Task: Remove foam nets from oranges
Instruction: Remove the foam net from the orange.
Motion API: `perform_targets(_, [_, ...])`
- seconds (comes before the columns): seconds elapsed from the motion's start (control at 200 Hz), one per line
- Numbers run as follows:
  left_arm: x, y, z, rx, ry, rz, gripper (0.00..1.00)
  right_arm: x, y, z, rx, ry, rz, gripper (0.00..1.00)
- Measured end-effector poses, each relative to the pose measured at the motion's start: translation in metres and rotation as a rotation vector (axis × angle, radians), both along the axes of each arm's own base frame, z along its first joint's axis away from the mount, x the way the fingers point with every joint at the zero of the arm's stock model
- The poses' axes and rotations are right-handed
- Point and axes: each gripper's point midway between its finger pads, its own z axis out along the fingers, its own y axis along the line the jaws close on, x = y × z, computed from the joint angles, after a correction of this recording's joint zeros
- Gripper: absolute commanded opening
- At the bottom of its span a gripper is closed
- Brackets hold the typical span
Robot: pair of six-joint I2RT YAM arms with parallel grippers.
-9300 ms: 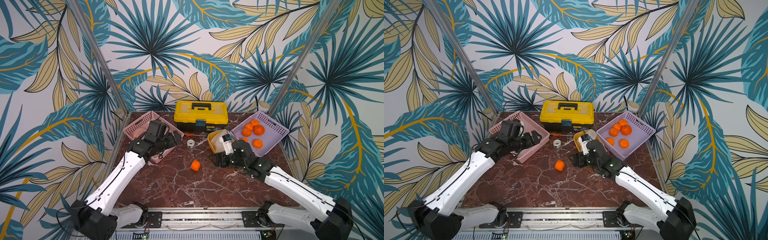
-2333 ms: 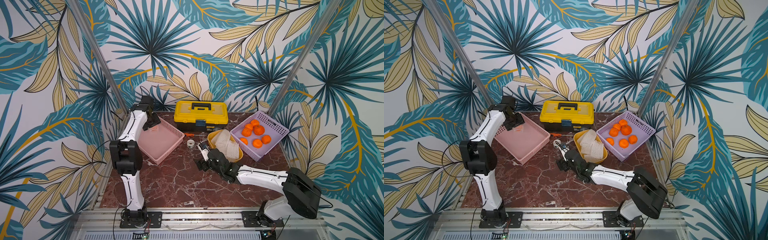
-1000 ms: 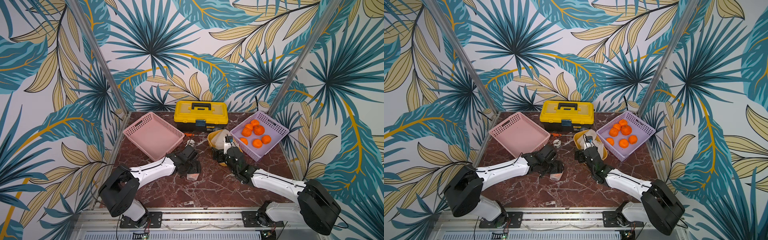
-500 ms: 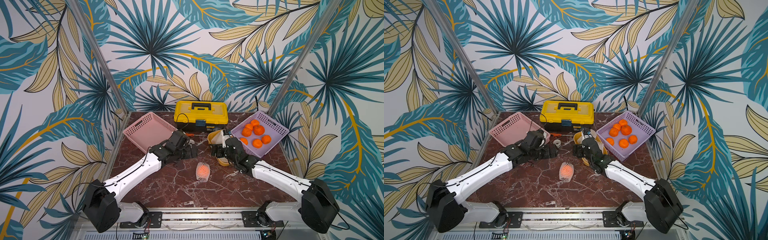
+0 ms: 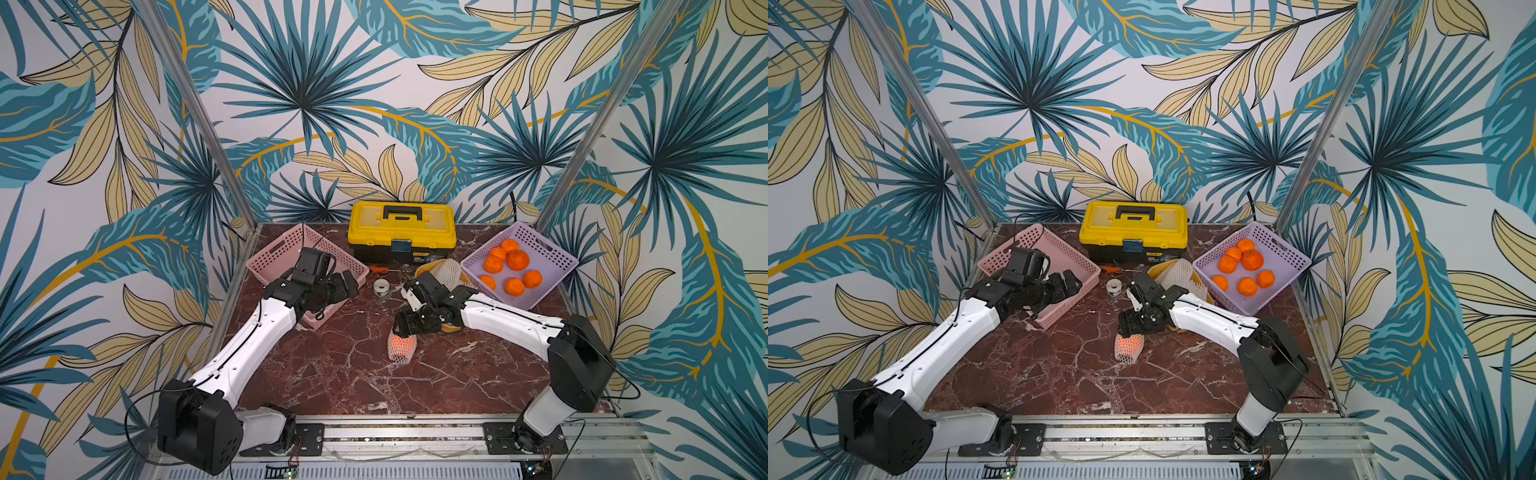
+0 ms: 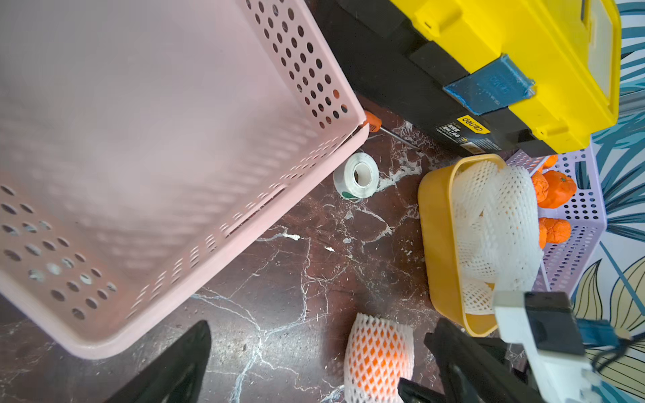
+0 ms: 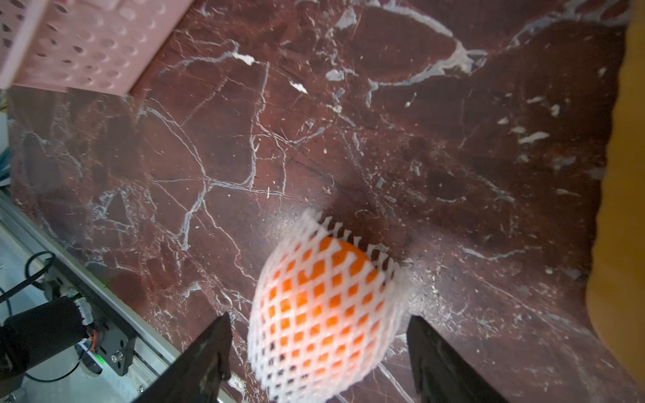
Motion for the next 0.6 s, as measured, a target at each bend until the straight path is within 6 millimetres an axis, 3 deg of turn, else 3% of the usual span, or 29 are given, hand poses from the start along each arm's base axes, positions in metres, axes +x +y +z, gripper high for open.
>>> perform_targets(0.19, [-0.002, 0.0, -0.003, 0.02, -0.003, -0.046, 0.99, 0.021, 0.006, 0.001, -0.083, -0.008, 0.001, 0.91])
perform_targets(0.341, [-0.007, 0.002, -0.015, 0.024, 0.027, -0.057, 0.99, 0.01, 0.011, -0.019, -0.125, 0.052, 0.041, 0.91])
perform_targets(0.601, [-0.008, -0.004, -0.018, -0.014, 0.049, -0.086, 0.99, 0.001, 0.019, -0.028, -0.094, 0.102, 0.051, 0.67])
